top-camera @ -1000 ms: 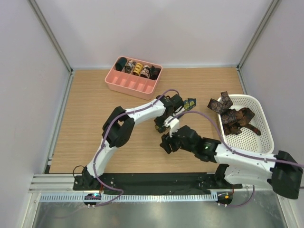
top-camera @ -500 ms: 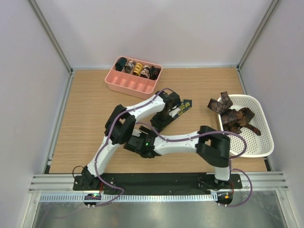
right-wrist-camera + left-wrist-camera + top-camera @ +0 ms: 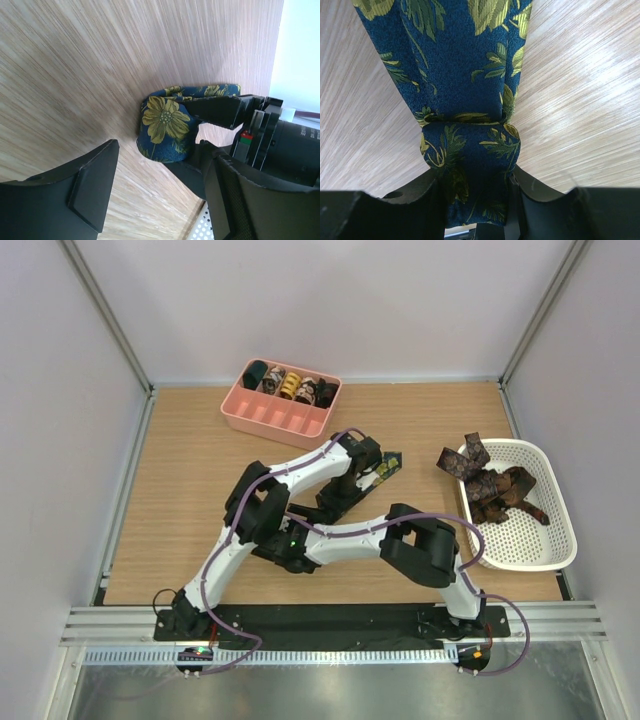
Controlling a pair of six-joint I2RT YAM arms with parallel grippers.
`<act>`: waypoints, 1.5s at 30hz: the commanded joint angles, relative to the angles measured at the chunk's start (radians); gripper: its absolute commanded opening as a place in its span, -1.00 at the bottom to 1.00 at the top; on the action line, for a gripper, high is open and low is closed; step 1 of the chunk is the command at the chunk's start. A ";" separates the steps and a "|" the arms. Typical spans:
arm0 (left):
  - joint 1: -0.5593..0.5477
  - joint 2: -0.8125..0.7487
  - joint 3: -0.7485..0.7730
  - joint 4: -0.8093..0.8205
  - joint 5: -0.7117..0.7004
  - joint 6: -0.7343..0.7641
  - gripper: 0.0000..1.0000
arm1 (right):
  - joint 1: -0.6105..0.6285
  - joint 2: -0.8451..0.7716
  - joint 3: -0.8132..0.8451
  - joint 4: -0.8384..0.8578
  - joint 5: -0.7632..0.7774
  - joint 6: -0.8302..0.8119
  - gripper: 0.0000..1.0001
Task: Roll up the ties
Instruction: Roll the tie
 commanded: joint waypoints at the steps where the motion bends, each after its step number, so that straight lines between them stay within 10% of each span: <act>1: -0.005 0.083 -0.011 -0.074 0.065 0.024 -0.49 | -0.013 0.005 0.018 0.039 0.006 -0.042 0.40; 19: 0.003 0.100 0.038 -0.131 0.057 0.002 -0.46 | -0.099 0.122 0.025 -0.028 0.041 0.048 0.27; 28: 0.006 0.106 0.036 -0.143 0.057 -0.004 -0.46 | -0.121 0.177 0.052 -0.055 0.079 0.077 -0.17; 32: 0.006 0.097 0.042 -0.128 0.034 -0.007 -0.29 | -0.122 0.147 0.044 -0.052 0.035 0.086 -0.54; 40: 0.006 0.068 0.101 -0.103 -0.052 -0.006 0.33 | -0.107 0.097 0.035 -0.032 -0.030 0.086 -0.57; 45: 0.006 0.064 0.173 -0.094 -0.070 0.004 0.35 | -0.098 0.091 0.041 -0.027 -0.063 0.082 -0.57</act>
